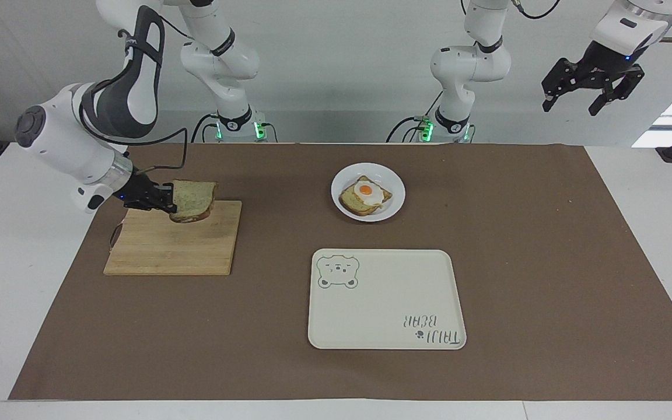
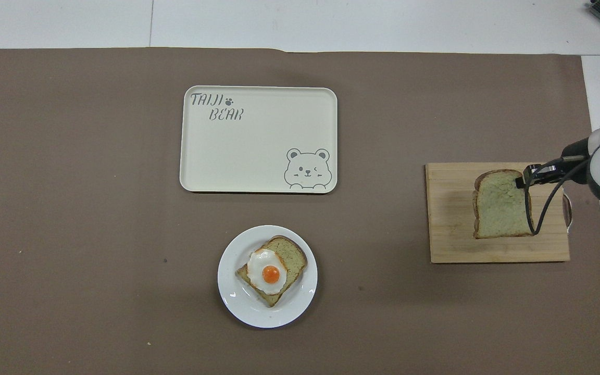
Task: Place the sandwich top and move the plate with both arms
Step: 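Carry the bread slice with the right gripper over the egg toast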
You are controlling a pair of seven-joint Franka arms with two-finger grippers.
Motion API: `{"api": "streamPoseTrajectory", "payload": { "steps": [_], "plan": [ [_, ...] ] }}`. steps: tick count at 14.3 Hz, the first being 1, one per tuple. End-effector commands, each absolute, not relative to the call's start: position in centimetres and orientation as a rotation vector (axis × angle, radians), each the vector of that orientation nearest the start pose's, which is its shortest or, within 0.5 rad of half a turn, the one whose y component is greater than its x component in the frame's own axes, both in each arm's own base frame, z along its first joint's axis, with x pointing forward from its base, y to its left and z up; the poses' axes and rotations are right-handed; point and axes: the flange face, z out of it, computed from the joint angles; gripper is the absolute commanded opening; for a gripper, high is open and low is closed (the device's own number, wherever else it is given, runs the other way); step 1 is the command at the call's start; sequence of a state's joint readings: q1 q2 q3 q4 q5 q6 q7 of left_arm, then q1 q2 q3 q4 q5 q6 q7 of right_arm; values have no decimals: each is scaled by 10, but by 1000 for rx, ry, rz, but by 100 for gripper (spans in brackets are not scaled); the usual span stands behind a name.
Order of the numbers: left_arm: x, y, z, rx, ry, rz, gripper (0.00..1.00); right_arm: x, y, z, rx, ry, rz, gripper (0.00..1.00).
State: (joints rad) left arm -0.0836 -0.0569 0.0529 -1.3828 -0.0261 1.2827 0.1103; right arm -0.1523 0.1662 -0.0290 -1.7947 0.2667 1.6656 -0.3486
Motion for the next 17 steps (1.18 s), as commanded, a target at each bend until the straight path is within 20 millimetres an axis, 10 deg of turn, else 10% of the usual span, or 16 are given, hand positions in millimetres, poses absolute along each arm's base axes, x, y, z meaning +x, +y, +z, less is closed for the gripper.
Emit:
{"api": "streamPoseTrajectory", "payload": {
  "steps": [1, 7, 17],
  "plan": [
    [492, -15, 715, -3162, 216, 67, 100, 564, -49, 441, -2755, -128, 371, 0],
    [492, -16, 715, -3161, 219, 67, 100, 565, 108, 444, -2829, -34, 413, 0],
    [492, -15, 716, -3162, 216, 64, 100, 530, 282, 454, -2791, 92, 332, 0]
  ]
}}
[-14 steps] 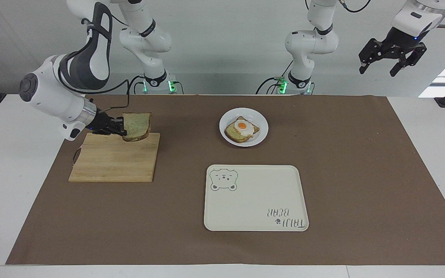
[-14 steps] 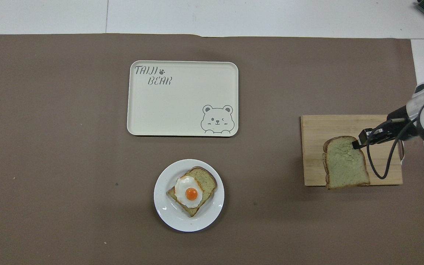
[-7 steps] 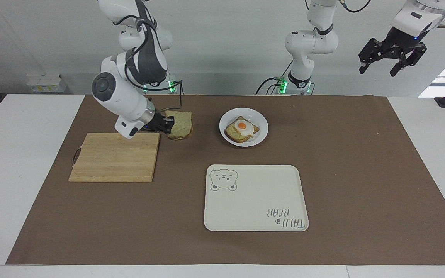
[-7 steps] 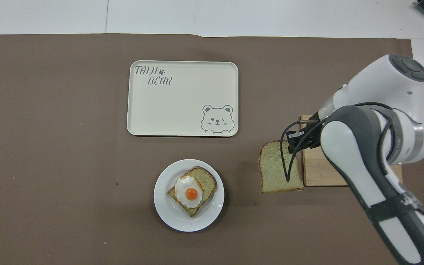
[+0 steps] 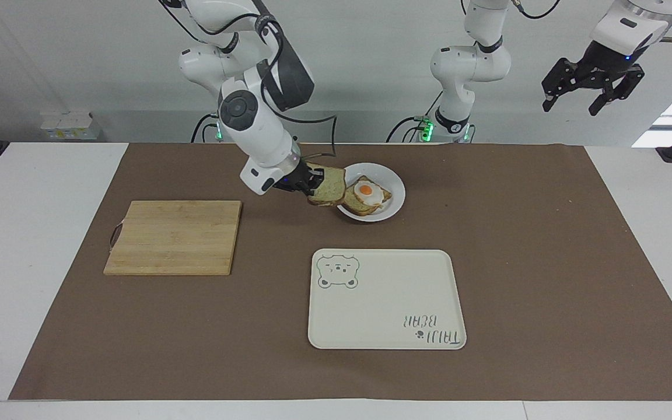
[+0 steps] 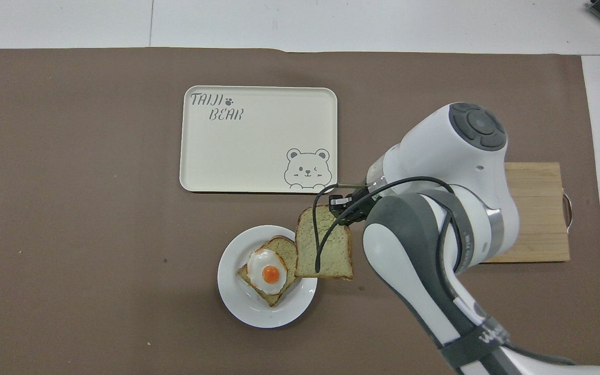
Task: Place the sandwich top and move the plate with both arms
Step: 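Carry the bread slice with the right gripper over the egg toast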
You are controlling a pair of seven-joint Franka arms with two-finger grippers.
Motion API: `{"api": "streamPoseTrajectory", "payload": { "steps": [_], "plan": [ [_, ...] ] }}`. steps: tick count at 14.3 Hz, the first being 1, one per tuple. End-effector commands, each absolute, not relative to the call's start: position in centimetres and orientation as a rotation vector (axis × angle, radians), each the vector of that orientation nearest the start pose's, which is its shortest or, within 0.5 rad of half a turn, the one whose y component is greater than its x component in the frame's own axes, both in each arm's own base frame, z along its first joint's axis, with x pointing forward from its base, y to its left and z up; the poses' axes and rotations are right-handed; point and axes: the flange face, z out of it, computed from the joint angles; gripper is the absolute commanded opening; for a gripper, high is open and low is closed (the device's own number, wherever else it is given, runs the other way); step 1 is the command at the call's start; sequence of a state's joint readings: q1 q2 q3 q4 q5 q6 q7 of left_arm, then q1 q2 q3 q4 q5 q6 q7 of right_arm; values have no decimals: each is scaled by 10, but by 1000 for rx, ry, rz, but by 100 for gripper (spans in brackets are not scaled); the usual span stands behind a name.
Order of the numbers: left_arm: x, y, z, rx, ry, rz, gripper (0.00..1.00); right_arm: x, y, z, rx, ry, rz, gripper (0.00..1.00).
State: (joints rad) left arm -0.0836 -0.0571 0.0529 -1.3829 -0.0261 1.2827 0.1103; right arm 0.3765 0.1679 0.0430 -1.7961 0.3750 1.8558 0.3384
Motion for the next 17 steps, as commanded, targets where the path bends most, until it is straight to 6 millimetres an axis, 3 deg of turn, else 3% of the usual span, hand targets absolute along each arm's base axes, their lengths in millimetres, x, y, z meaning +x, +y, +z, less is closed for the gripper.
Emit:
{"api": "streamPoseTrajectory", "payload": {
  "steps": [1, 4, 6, 9, 12, 17],
  "plan": [
    [492, -16, 715, -3161, 219, 67, 100, 525, 297, 453, -2785, 79, 323, 0],
    [492, -15, 715, -3162, 216, 67, 100, 519, 321, 442, -2788, 47, 310, 0],
    [492, -16, 715, -3161, 219, 69, 100, 504, 352, 426, -2794, 26, 334, 0],
    [492, -17, 716, -3161, 221, 64, 100, 501, 360, 416, -2793, 16, 336, 0],
    [491, -15, 715, -3162, 216, 74, 100, 488, 390, 381, -2808, 4, 334, 0],
    [491, -15, 715, -3162, 216, 74, 100, 483, 390, 349, -2827, 69, 347, 0]
  ]
}}
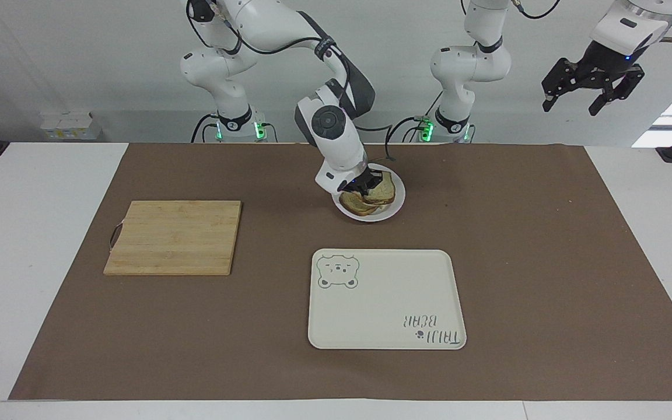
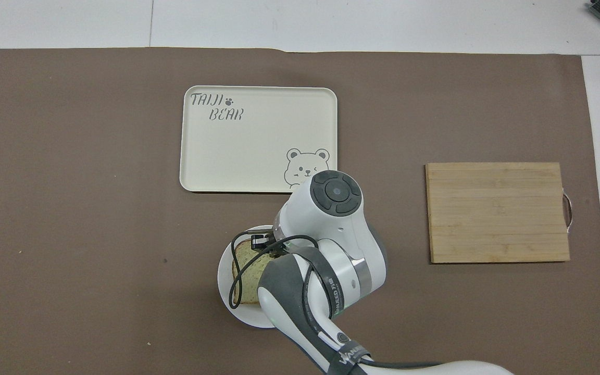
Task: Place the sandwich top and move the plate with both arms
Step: 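Lower the bread slice onto the egg toast and open the right gripper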
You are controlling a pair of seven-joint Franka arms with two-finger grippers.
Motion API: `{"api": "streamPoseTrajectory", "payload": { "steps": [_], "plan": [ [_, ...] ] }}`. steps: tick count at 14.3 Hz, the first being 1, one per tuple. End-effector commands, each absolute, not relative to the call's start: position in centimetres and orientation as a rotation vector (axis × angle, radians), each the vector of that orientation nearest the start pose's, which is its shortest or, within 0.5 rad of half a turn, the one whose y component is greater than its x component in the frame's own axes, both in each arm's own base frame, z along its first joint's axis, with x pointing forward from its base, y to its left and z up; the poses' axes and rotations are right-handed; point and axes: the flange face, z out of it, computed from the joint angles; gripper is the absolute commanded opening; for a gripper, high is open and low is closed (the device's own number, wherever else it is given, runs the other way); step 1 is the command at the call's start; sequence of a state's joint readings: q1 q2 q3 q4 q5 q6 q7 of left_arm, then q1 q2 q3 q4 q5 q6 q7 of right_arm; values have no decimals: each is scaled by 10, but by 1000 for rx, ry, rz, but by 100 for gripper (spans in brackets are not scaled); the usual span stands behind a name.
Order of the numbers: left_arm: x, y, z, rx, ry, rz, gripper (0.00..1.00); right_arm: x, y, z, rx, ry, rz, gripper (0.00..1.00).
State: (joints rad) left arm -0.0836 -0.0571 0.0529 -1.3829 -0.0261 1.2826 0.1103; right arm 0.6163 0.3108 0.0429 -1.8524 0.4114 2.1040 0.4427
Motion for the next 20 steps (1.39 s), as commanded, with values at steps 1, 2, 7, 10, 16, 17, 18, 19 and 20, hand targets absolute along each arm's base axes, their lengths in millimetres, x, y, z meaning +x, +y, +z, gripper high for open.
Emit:
{"api": "streamPoseTrajectory", "payload": {
  "steps": [1, 2, 7, 10, 16, 17, 18, 19, 20],
  "plan": [
    [491, -15, 715, -3162, 216, 71, 100, 482, 387, 344, -2830, 84, 336, 0],
    [491, -15, 715, -3162, 216, 71, 100, 483, 386, 341, -2829, 93, 327, 0],
    [489, -24, 714, -3159, 238, 96, 100, 480, 377, 335, -2836, 157, 342, 0],
    [488, -28, 714, -3159, 249, 94, 100, 483, 376, 336, -2835, 161, 339, 52],
    [485, -39, 709, -3277, 298, 109, 100, 496, 377, 373, -2852, 91, 209, 100],
    [483, -42, 708, -3307, 311, 114, 100, 499, 371, 387, -2864, 72, 160, 100],
    [478, -44, 705, -3349, 321, 122, 100, 505, 361, 398, -2883, 61, 108, 100],
    [472, -47, 696, -3399, 324, 123, 100, 513, 347, 410, -2907, 54, 51, 100],
    [468, -49, 679, -3444, 311, 109, 100, 519, 335, 421, -2931, 41, -3, 100]
  ]
}}
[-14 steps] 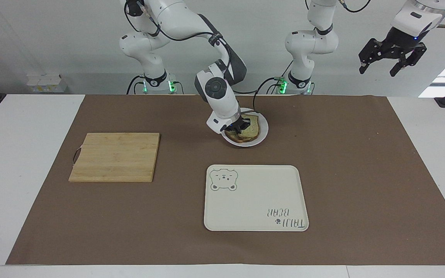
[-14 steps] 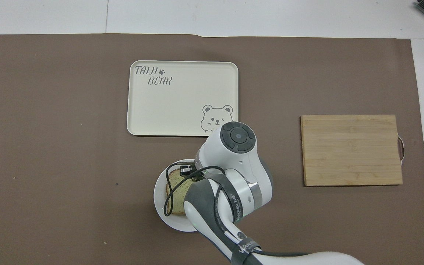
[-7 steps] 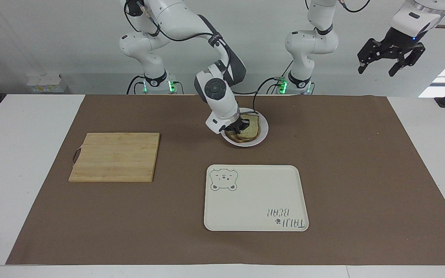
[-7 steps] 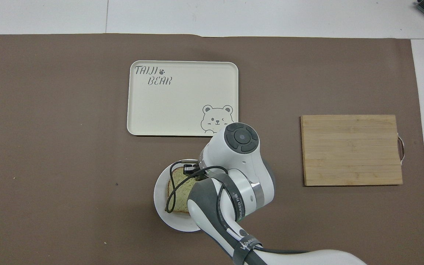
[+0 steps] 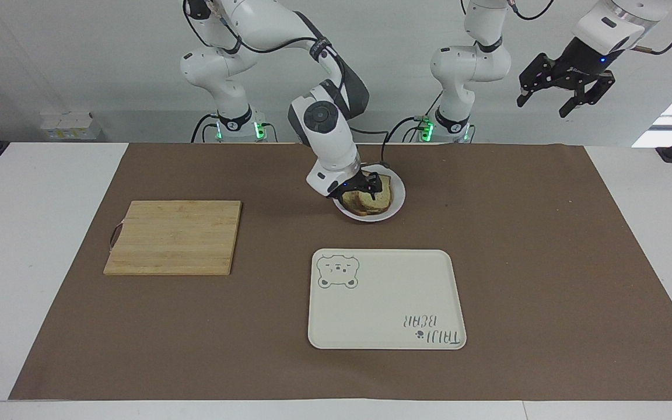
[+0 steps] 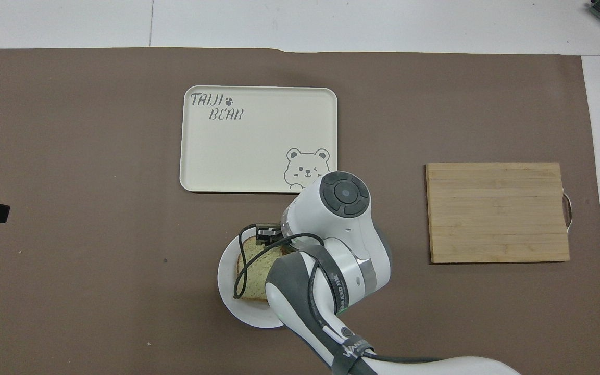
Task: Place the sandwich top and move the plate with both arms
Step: 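Withdraw the right gripper while the left gripper reaches the plate rim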
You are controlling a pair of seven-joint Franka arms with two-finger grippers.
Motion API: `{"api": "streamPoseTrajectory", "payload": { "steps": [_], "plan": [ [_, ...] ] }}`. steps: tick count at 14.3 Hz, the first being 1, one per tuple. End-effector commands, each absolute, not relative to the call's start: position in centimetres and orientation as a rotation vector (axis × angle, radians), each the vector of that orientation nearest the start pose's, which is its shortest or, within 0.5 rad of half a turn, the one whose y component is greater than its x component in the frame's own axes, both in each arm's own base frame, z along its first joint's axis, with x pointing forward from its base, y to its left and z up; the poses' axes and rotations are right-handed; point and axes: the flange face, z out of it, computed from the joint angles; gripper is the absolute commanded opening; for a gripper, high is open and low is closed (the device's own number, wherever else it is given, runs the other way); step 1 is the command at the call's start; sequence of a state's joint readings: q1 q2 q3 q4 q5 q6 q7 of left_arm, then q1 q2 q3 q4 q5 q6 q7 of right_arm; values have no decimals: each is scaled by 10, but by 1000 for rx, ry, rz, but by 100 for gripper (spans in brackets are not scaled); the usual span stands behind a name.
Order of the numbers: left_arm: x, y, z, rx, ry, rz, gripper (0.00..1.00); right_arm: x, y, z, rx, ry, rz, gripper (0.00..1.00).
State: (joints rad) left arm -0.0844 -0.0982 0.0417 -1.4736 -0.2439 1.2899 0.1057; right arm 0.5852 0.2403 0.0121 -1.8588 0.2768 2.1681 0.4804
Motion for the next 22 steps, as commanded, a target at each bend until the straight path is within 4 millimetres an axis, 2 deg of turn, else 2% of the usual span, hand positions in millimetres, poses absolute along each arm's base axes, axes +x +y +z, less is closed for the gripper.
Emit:
{"api": "streamPoseTrajectory", "payload": {
  "steps": [1, 4, 6, 7, 9, 11, 13, 14, 17, 19, 22],
  "plan": [
    [462, -51, 656, -3488, 288, 105, 100, 524, 325, 432, -2949, 33, -53, 100],
    [450, -60, 576, -3669, 192, 118, 100, 548, 284, 462, -3006, 20, -168, 100],
    [445, -61, 521, -3767, 278, 136, 100, 554, 265, 475, -3019, 29, -168, 100],
    [441, -54, 498, -3814, 278, 129, 100, 557, 253, 478, -3029, 42, -151, 100],
    [429, -56, 454, -3900, 312, 125, 100, 563, 232, 495, -3059, 48, -159, 100],
    [419, -60, 418, -4020, 256, 119, 100, 566, 207, 512, -3063, 64, -195, 100],
    [398, -56, 367, -4112, 298, 20, 100, 567, 181, 533, -3057, 107, -232, 100],
    [388, -56, 353, -4139, 262, -4, 100, 566, 166, 542, -3057, 118, -243, 100],
    [374, -63, 325, -4159, 254, -109, 100, 566, 133, 574, -3070, 69, -249, 100],
    [368, -80, 305, -4145, 287, -148, 99, 567, 115, 595, -3079, 81, -227, 100],
    [366, -103, 289, -4121, 304, -132, 85, 564, 101, 617, -3090, 105, -192, 100]
  ]
}}
